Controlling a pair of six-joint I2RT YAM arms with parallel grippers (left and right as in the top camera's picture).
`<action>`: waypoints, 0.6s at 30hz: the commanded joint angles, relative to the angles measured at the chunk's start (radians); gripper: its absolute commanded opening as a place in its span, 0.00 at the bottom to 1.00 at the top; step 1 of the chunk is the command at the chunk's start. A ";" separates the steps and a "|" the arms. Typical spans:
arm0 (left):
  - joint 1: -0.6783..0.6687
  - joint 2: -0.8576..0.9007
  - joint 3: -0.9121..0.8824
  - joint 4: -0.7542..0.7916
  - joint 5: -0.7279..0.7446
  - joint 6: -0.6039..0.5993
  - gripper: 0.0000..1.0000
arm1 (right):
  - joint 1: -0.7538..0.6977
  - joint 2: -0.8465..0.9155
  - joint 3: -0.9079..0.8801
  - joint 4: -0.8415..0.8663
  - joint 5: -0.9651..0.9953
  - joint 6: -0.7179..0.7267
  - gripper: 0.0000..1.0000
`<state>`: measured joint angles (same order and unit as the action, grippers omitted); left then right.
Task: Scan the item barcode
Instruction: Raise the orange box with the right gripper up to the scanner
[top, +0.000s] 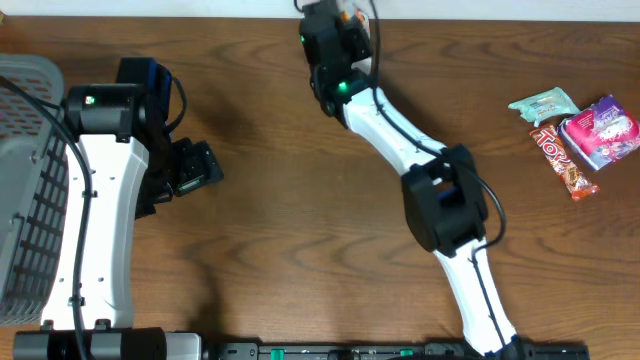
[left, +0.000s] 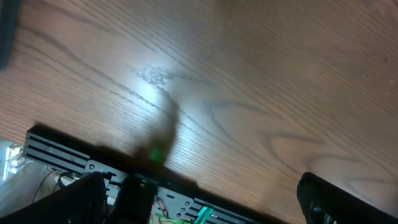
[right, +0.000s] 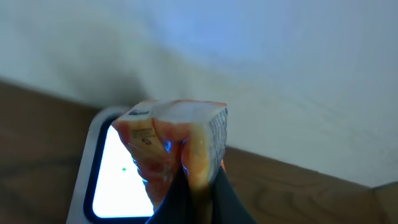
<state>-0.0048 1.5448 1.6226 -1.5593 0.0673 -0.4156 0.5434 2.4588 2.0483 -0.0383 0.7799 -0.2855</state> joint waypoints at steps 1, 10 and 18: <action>0.002 0.004 -0.002 -0.003 -0.016 -0.005 0.98 | -0.004 0.014 0.011 0.016 0.023 -0.055 0.02; 0.002 0.004 -0.002 -0.003 -0.016 -0.005 0.98 | -0.021 -0.019 0.016 0.023 0.118 0.001 0.01; 0.002 0.004 -0.002 -0.002 -0.016 -0.005 0.98 | -0.103 -0.064 0.016 -0.182 0.281 0.002 0.01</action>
<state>-0.0048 1.5448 1.6226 -1.5597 0.0681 -0.4156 0.4927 2.4557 2.0487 -0.1692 0.9680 -0.2993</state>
